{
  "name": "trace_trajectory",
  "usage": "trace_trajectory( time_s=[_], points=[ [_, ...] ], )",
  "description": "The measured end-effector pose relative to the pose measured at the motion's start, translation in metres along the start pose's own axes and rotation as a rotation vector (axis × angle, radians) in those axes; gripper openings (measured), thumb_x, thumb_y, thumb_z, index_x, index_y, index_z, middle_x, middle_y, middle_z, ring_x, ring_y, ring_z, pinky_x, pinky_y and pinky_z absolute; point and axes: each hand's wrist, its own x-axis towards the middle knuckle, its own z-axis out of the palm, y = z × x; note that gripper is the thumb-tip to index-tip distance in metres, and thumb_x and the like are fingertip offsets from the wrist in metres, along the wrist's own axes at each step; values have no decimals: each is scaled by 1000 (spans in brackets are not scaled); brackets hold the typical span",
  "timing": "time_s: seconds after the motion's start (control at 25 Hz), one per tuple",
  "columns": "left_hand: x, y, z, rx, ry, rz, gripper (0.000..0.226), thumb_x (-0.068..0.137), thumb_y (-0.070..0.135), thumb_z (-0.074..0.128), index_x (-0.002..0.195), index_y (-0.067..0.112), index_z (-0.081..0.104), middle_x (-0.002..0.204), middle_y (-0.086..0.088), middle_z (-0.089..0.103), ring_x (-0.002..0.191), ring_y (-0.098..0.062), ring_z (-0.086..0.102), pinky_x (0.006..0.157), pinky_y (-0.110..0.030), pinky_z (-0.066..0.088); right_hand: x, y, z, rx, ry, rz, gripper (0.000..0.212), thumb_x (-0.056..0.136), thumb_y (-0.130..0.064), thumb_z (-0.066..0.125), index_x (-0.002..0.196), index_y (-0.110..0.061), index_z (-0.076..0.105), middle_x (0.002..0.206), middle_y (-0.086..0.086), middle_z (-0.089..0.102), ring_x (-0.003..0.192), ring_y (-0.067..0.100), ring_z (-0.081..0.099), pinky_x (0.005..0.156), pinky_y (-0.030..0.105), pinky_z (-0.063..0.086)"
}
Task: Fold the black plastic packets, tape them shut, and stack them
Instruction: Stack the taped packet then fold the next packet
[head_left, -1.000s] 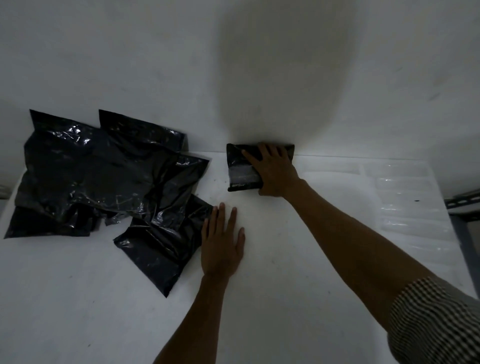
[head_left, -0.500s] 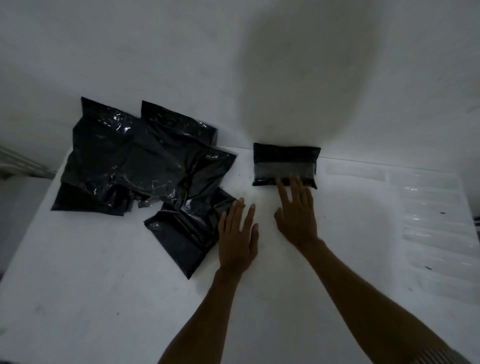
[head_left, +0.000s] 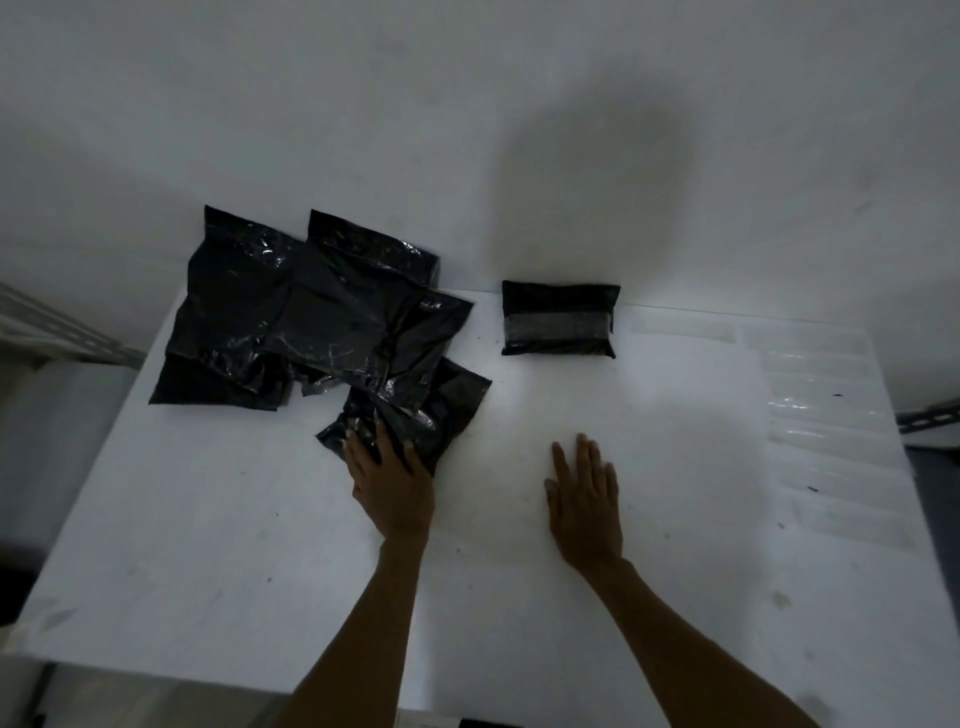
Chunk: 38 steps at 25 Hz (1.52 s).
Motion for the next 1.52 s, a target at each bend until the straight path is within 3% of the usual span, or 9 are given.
trace_trajectory(
  time_s=[0.2, 0.36, 0.44, 0.56, 0.72, 0.84, 0.92, 1.12, 1.52],
  points=[
    [-72, 24, 0, 77, -97, 89, 46, 99, 38, 51, 137, 13, 55, 149, -22, 38, 132, -41, 39, 89, -54, 48, -16, -16, -18, 364, 142, 150, 50, 103, -46, 34, 127, -12, 61, 122, 10, 65, 113, 26, 60, 94, 44, 52],
    [-145, 57, -8, -2, -311, 134, 50, 98, 44, 48, 137, 14, 54, 139, -20, 48, 122, -38, 49, 78, -48, 55, -31, -27, -42, 743, 122, 436, 40, 95, -45, 59, 128, -23, 52, 72, -13, 61, 64, -1, 58, 59, 16, 49],
    [-160, 69, -16, -48, -407, 111, 49, 95, 43, 54, 135, 14, 53, 129, -18, 53, 112, -36, 55, 69, -45, 56, -46, -17, -45, 868, 157, 628, 54, 91, -21, 70, 137, -25, 42, 79, -4, 64, 67, 2, 58, 65, 11, 46],
    [-147, 64, -16, 50, -424, 247, 55, 90, 42, 62, 139, 19, 52, 125, -13, 55, 104, -30, 56, 74, -43, 53, -54, 7, -49, 897, 296, 762, 67, 86, -8, 73, 144, -17, 41, 100, 8, 68, 86, 19, 64, 87, 31, 53],
    [-133, 46, -3, 195, -468, 435, 55, 101, 47, 42, 150, 24, 35, 131, -7, 51, 87, -21, 61, 61, -29, 44, -54, 39, -48, 657, 505, 578, 56, 93, -11, 64, 145, -10, 42, 129, 13, 58, 111, 24, 58, 101, 42, 48],
    [-137, 38, 2, 172, -377, 473, 56, 100, 47, 45, 150, 23, 37, 134, -11, 53, 94, -24, 62, 61, -30, 48, -74, 42, -36, 328, 339, 85, 44, 101, -21, 50, 143, -8, 46, 144, 12, 49, 133, 25, 45, 111, 39, 39],
    [-135, 34, 12, 203, -354, 645, 57, 101, 47, 42, 153, 26, 31, 155, -14, 34, 133, -29, 44, 93, -43, 49, -92, 44, -21, 120, 152, -239, 47, 104, -31, 40, 145, -9, 44, 153, 10, 39, 140, 25, 40, 114, 42, 35],
    [-117, 29, 24, 388, -408, 732, 66, 98, 65, 22, 156, 32, 19, 164, -5, 11, 150, -27, 13, 117, -60, 8, -97, 62, -13, 53, 2, 78, 70, 103, -59, 20, 157, -15, 16, 165, 3, 6, 152, 16, 2, 121, 46, 9],
    [-61, 52, 41, 502, -436, 824, 78, 91, 77, 22, 156, 36, 11, 165, 1, 5, 151, -29, 5, 115, -65, 7, -26, 95, -32, -111, -115, -5, 72, 100, -62, 10, 157, -19, 4, 164, -1, -3, 152, 18, -5, 121, 56, 8]
  ],
)
